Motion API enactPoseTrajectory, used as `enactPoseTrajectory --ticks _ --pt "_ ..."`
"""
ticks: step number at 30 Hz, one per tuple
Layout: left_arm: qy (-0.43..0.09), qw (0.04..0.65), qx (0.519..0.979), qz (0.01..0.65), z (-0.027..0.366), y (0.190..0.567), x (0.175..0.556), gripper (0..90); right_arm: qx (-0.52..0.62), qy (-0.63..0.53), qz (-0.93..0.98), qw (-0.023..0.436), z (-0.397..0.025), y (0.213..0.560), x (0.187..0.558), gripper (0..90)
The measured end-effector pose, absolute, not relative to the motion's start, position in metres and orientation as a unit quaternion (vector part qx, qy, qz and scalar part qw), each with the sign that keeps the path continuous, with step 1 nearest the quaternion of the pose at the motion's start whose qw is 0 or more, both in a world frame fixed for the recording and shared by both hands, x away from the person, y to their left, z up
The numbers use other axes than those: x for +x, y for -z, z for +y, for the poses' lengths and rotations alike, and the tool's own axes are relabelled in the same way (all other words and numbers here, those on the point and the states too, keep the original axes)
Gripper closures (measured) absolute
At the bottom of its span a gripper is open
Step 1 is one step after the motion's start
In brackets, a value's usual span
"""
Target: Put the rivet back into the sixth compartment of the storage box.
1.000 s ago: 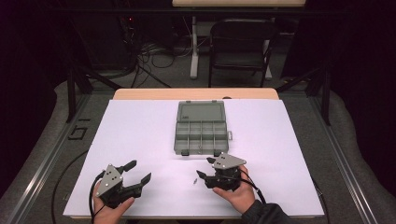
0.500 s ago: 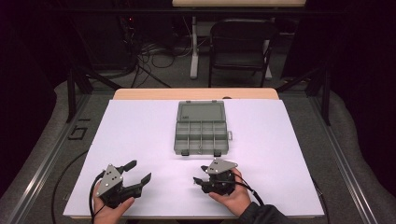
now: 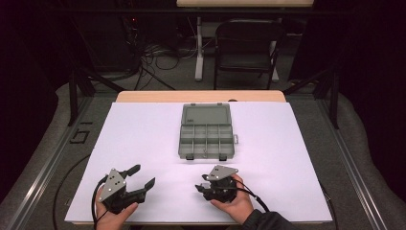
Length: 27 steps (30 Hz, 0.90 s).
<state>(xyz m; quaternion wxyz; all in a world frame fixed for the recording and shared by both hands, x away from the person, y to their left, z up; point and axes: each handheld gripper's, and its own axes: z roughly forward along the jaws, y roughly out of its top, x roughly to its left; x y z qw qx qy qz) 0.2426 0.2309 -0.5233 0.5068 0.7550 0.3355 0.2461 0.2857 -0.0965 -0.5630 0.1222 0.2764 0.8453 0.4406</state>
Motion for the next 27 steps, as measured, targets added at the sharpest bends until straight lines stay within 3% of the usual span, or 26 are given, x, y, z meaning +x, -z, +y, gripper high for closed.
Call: enactPoseTrajectory --ticks 27 --pt "-0.246 0.506 0.755 0.336 0.2308 0.5236 0.2431 29.4 0.277 -0.423 0.857 0.102 -0.09 0.5694 0.288 67.3"
